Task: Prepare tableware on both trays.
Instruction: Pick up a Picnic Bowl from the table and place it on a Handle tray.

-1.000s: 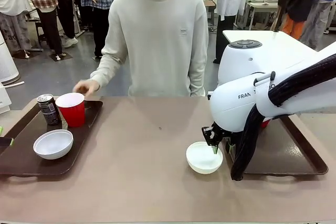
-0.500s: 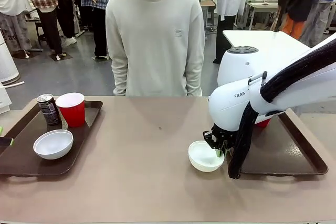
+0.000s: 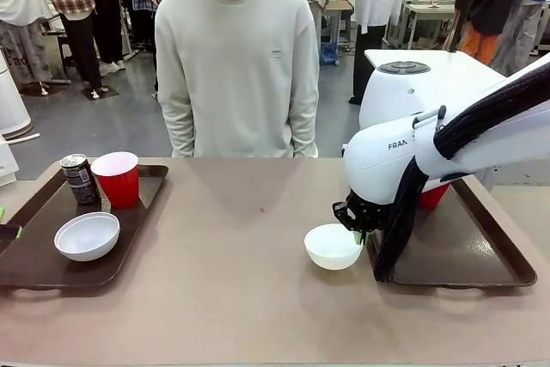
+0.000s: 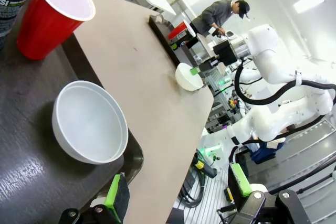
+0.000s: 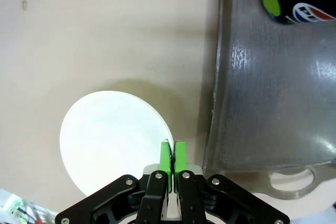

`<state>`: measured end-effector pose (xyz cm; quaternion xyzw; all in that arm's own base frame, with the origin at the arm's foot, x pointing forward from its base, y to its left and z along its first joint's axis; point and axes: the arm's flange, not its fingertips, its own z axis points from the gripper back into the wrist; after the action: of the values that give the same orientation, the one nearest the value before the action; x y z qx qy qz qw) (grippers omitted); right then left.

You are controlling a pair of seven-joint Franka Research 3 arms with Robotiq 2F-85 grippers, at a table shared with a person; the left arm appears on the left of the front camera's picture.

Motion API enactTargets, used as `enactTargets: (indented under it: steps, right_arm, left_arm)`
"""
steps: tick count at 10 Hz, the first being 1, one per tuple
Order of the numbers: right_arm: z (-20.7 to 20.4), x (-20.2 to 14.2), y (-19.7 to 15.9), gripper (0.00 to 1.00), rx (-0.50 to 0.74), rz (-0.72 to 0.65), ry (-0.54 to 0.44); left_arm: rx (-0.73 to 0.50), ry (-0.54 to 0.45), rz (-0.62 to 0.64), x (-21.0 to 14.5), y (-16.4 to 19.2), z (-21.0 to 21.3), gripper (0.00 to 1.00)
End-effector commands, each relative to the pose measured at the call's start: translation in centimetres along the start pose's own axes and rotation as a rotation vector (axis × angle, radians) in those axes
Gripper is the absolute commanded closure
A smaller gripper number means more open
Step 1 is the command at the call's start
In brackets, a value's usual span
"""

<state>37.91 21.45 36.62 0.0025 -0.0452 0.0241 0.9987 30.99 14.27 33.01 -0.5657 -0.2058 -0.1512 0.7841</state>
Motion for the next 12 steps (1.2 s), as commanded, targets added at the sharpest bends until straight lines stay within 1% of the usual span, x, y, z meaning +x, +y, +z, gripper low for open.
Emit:
enactTargets:
  steps: [1,3,4,5,6,7,8,10,11,12]
  right_arm:
    - [3.6,-3.4,-1.4,1.0,0.044,0.068,-0.003]
    - [7.2,-5.9,-3.2,1.0,0.069,0.118,-0.03]
    - [7.9,-6.3,-4.4,1.0,0.069,0.114,-0.034]
    - [7.7,-6.0,-5.7,1.0,0.043,0.151,-0.015]
    - [7.4,-5.1,-7.5,1.0,0.025,0.138,-0.017]
    - [7.2,-4.2,-9.4,1.0,0.026,0.168,-0.042]
    - [6.5,-3.5,-11.1,1.0,0.005,0.227,-0.048]
    - [4.5,-1.5,-14.1,1.0,-0.041,0.264,-0.035]
    - [3.9,-1.0,-14.8,1.0,-0.041,0.262,-0.027]
    - [4.1,-0.4,-14.3,1.0,-0.041,0.106,-0.069]
  left_arm:
    - [-0.011,-0.012,-0.01,-0.1,-0.2,0.1,0.0]
    - [-0.011,-0.012,-0.01,-0.1,-0.2,0.1,0.0]
    - [-0.011,-0.012,-0.01,-0.1,-0.2,0.1,0.0]
    - [-0.011,-0.012,-0.01,-0.1,-0.2,0.1,0.0]
    - [-0.011,-0.012,-0.01,-0.1,-0.2,0.1,0.0]
    - [-0.011,-0.012,-0.01,-0.1,-0.2,0.1,0.0]
    - [-0.011,-0.012,-0.01,-0.1,-0.2,0.1,0.0]
    - [-0.011,-0.012,-0.01,-0.1,-0.2,0.1,0.0]
    - [-0.011,-0.012,-0.01,-0.1,-0.2,0.1,0.0]
    - [-0.011,-0.012,-0.01,-0.1,-0.2,0.1,0.0]
